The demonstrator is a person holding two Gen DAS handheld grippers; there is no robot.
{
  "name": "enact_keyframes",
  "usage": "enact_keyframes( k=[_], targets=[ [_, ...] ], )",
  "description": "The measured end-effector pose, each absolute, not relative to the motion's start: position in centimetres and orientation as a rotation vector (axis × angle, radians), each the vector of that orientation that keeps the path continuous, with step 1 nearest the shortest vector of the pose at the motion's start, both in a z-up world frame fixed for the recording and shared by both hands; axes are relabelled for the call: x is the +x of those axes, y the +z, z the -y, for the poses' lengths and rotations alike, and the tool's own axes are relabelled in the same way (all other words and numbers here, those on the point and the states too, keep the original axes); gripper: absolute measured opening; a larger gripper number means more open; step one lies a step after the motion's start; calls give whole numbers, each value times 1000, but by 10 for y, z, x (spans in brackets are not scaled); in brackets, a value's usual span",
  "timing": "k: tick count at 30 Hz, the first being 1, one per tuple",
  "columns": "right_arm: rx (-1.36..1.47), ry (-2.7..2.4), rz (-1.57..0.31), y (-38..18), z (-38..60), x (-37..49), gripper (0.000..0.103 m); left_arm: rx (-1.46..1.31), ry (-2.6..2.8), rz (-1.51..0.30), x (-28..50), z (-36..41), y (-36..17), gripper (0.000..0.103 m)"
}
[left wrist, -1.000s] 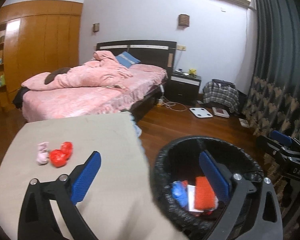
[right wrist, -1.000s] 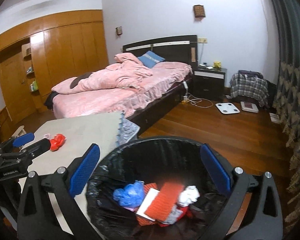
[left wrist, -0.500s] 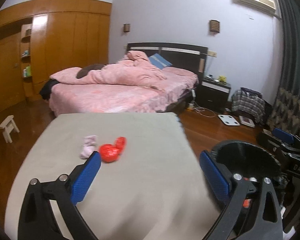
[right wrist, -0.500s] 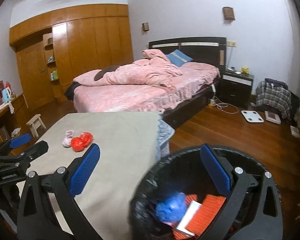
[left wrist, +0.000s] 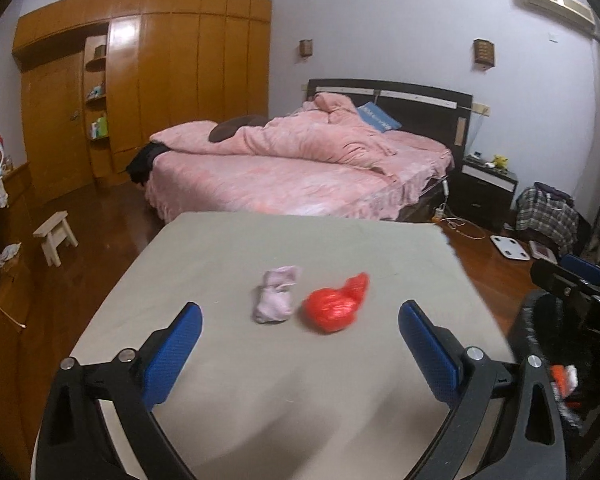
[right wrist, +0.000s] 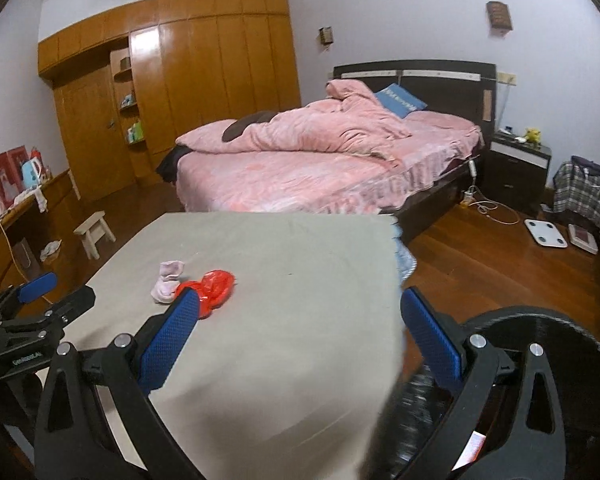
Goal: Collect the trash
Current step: 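Move both grippers back toward the red bag and pink sock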
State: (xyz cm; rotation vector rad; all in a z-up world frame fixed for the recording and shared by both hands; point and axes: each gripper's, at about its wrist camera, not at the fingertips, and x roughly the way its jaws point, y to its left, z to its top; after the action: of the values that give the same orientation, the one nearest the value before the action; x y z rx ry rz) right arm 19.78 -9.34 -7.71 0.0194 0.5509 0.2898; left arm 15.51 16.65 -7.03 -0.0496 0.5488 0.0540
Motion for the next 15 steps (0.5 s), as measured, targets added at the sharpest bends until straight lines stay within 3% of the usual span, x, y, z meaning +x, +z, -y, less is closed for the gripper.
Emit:
enact_keyframes(
  k=[15],
  targets=[
    [-46, 371, -635, -120, 7, 248, 98, -61, 121, -645, 194, -230, -117, 97]
  ],
)
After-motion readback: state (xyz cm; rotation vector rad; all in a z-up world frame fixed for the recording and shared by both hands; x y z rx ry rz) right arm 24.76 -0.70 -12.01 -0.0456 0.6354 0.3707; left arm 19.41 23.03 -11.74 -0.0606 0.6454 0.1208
